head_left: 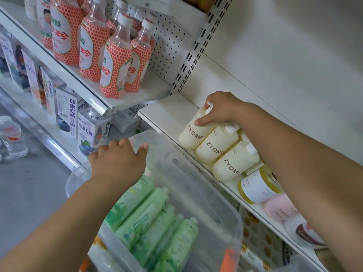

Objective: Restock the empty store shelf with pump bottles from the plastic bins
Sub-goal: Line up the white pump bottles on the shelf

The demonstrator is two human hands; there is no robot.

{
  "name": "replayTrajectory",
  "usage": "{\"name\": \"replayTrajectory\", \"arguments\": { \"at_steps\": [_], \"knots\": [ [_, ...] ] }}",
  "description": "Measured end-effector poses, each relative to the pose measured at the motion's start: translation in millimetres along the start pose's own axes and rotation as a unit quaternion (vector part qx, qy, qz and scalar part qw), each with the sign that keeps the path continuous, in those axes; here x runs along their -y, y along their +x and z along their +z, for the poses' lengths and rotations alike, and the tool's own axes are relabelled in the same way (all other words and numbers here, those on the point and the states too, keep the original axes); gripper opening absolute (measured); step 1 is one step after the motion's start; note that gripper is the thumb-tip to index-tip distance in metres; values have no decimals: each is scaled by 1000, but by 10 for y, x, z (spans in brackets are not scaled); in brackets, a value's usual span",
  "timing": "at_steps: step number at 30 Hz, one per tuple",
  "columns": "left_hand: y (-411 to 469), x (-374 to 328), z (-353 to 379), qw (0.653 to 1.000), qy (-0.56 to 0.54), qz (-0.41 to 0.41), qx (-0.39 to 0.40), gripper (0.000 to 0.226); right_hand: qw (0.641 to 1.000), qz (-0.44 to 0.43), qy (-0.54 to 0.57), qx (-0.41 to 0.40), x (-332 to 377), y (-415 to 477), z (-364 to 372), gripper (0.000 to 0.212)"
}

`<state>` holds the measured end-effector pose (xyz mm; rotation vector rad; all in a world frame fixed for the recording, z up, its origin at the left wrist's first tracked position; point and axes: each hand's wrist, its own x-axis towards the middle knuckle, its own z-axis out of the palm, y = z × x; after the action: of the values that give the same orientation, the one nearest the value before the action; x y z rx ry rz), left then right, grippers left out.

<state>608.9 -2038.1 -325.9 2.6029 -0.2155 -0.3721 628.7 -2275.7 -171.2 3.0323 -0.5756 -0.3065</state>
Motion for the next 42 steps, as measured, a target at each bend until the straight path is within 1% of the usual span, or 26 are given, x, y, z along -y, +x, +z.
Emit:
{"name": "replayTrajectory", "arguments": {
  "at_steps": [4,6,7,9,11,13,14,16,19,21,22,23,24,25,26,27,28,29,31,32,34,35,36,39,41,42],
  "knots": [
    [7,7,-3,1000,-5,2,1,70,1000,10,-14,-7,-8,12,42,73],
    [12,5,-9,1000,-11,2,1,70,1000,24,-15,-5,-1,-17,58,80],
    [13,3,-12,1000,-14,3,1,69,999,29,-13,-17,6,-40,72,85],
    [18,1,-22,1000,-23,5,4,68,996,23,7,-91,30,-122,141,90],
    [40,29,-35,999,-30,6,8,67,977,-19,48,-208,67,-272,285,79],
    [69,63,-50,999,-41,8,8,64,942,-80,86,-313,105,-464,498,58],
    [80,77,-55,999,-46,11,7,61,927,-101,114,-342,123,-565,631,49],
    [87,102,-64,999,-51,14,6,58,910,-111,194,-348,200,-766,926,36],
    [92,176,-48,999,-46,15,-2,62,901,-72,309,-296,383,-982,1407,27],
    [108,244,-41,999,-33,13,-11,63,899,-7,380,-219,487,-1077,1685,26],
    [119,278,-34,1000,-24,13,-11,62,901,31,402,-162,510,-1106,1796,27],
    [131,310,-22,1000,-12,17,-8,61,914,64,390,-93,509,-1117,1899,31],
    [138,337,-8,1000,1,26,-5,62,933,88,349,-17,487,-1112,2004,37],
    [147,359,3,999,11,35,-4,63,941,105,316,56,462,-1103,2093,45],
    [160,377,14,999,13,42,-8,64,935,124,314,107,436,-1086,2178,53],
    [172,387,19,999,9,46,-14,64,919,147,342,132,419,-1074,2244,61],
    [180,393,14,999,2,47,-20,63,897,173,380,142,407,-1065,2303,65],
    [190,391,6,999,-5,46,-26,62,879,197,408,148,396,-1055,2355,65],
    [204,372,-4,999,-4,41,-30,61,867,217,411,178,396,-1032,2415,58],
    [207,359,-6,999,3,41,-27,61,860,227,411,197,402,-1009,2442,62],
    [229,363,0,999,27,40,-25,52,837,256,430,219,424,-966,2473,88],
    [252,382,2,998,39,41,-28,44,826,266,445,220,450,-938,2490,97],
    [275,398,-4,997,52,41,-33,39,816,272,463,214,487,-927,2489,101],
    [295,422,-57,995,82,39,-30,46,792,273,509,196,538,-946,2504,103],
    [280,428,-80,995,88,36,-24,46,790,270,515,196,554,-963,2537,103],
    [268,426,-86,995,89,37,-22,46,791,267,516,194,570,-978,2528,96]
  ]
}}
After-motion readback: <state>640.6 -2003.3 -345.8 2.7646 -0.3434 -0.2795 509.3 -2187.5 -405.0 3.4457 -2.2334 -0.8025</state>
